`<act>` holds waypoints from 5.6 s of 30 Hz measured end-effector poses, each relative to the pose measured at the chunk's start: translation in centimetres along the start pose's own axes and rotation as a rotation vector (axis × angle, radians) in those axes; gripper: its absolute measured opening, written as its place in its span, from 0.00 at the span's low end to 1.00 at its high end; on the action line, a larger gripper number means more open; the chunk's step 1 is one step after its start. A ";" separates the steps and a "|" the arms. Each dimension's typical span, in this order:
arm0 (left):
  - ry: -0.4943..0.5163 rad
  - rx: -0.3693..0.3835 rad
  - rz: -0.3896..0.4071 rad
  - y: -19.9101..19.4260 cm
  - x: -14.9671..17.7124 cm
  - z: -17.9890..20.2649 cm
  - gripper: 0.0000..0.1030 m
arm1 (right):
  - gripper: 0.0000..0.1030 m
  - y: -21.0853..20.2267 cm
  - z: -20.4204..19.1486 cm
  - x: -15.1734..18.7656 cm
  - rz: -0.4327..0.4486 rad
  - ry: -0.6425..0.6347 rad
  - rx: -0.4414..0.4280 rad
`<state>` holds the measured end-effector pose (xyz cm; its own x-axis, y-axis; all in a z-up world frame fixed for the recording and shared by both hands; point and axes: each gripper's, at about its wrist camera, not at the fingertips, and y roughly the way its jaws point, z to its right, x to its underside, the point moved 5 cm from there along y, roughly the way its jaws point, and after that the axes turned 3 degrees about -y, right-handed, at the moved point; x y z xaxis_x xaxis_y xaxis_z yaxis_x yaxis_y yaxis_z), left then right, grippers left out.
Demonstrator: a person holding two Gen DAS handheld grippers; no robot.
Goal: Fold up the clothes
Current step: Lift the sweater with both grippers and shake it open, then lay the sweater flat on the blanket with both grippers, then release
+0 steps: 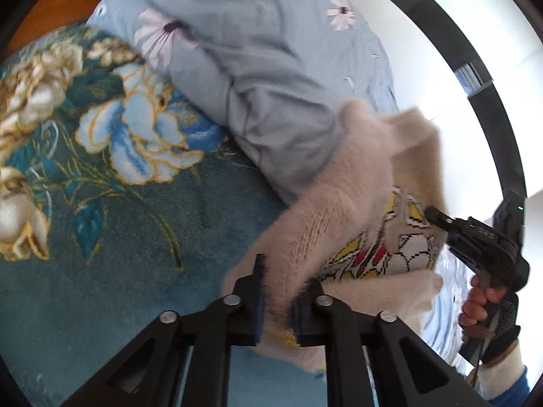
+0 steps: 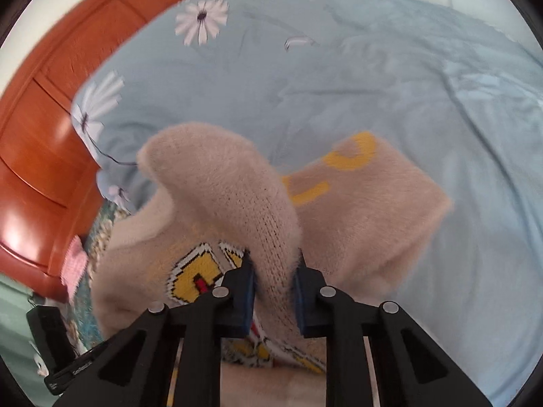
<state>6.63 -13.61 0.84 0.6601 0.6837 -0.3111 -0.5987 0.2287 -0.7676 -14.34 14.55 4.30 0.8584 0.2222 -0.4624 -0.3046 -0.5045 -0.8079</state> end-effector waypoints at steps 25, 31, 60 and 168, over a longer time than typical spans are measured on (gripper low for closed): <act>0.505 0.177 0.315 -29.1 5.8 15.7 0.09 | 0.18 -38.4 -9.2 17.3 0.441 -0.060 0.064; 0.601 0.156 0.317 -29.3 6.3 17.5 0.09 | 0.18 -41.3 -11.5 21.6 0.471 -0.073 0.032; 0.577 -0.318 -0.085 11.1 -2.7 10.5 0.10 | 0.19 -8.1 6.5 16.0 0.085 0.254 0.185; 0.071 0.032 -0.403 1.4 15.1 -6.9 0.62 | 0.55 -13.1 10.1 35.0 -0.099 0.473 0.204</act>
<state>18.87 -7.75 -8.79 0.8739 0.4854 -0.0274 -0.2984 0.4910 -0.8185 15.50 37.35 -4.94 0.9653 -0.1648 -0.2027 -0.2465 -0.3170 -0.9158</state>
